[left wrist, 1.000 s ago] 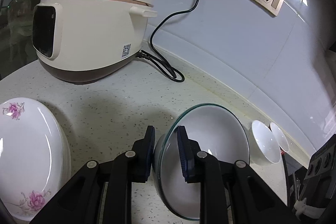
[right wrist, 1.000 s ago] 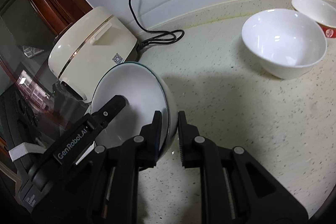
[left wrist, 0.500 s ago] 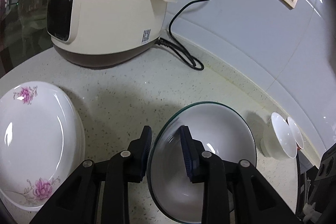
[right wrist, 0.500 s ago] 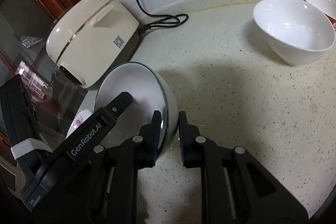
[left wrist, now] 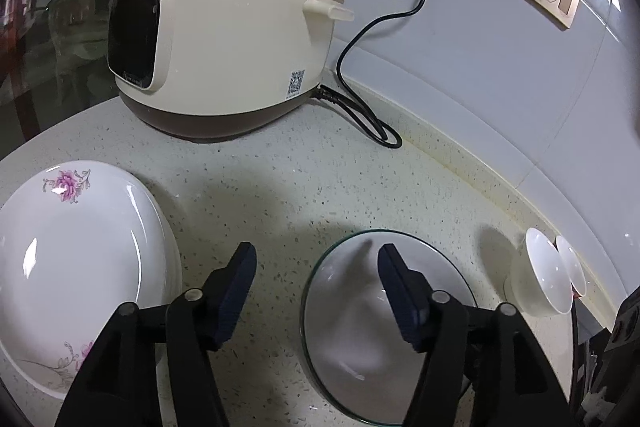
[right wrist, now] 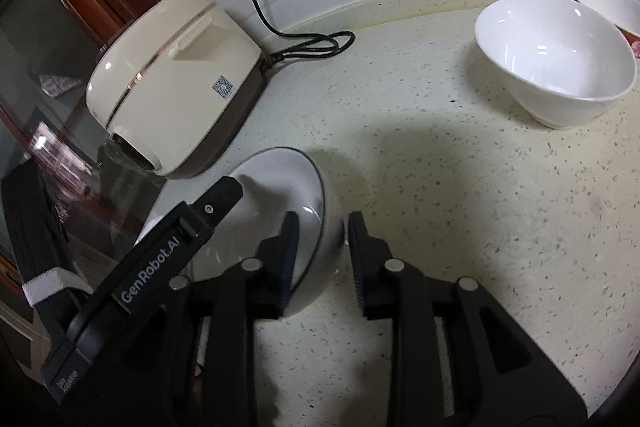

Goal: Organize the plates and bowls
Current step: 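Open both tools to release the large bowl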

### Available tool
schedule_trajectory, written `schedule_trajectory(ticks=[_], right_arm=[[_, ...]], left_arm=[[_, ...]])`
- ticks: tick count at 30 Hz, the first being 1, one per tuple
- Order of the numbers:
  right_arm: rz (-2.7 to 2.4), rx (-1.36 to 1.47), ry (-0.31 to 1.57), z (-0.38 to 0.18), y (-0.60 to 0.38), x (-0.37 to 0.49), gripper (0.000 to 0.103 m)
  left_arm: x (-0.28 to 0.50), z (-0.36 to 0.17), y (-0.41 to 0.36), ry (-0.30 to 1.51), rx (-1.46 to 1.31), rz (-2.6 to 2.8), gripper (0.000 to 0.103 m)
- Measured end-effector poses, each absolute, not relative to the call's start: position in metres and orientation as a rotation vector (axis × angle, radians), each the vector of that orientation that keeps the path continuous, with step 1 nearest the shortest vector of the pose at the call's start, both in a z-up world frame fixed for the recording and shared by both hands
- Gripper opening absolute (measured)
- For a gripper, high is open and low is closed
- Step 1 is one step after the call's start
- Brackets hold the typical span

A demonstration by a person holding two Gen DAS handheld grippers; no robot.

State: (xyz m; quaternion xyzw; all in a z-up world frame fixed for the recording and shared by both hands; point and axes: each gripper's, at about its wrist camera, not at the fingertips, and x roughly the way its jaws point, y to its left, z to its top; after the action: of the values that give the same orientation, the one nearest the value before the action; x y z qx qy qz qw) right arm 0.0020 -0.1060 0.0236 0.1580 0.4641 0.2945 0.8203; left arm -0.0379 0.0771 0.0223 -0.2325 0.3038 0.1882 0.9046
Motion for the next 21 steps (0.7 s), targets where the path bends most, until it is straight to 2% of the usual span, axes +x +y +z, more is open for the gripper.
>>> schedule_trajectory(ticks=[2, 6, 13, 17, 21], right_arm=[[0.628, 0.349, 0.978, 0.026, -0.108, 0.001, 0.031], [0.624, 0.394, 0.962, 0.028, -0.116, 0.001, 0.042], [0.603, 0.431, 0.940, 0.032, -0.128, 0.001, 0.043], [0.563, 0.426, 0.826, 0.053, -0.148, -0.005, 0.043], [0.479, 0.456, 0.732, 0.072, -0.180, -0.003, 0.056]], left_arm=[[-0.038, 0.023, 0.077, 0.622, -0.475, 0.395, 0.069], [-0.041, 0.026, 0.079, 0.594, -0.467, 0.415, 0.077], [-0.042, 0.030, 0.076, 0.560, -0.429, 0.438, 0.081], [-0.048, 0.037, 0.073, 0.523, -0.399, 0.474, 0.083], [-0.058, 0.050, 0.063, 0.438, -0.344, 0.506, 0.085]])
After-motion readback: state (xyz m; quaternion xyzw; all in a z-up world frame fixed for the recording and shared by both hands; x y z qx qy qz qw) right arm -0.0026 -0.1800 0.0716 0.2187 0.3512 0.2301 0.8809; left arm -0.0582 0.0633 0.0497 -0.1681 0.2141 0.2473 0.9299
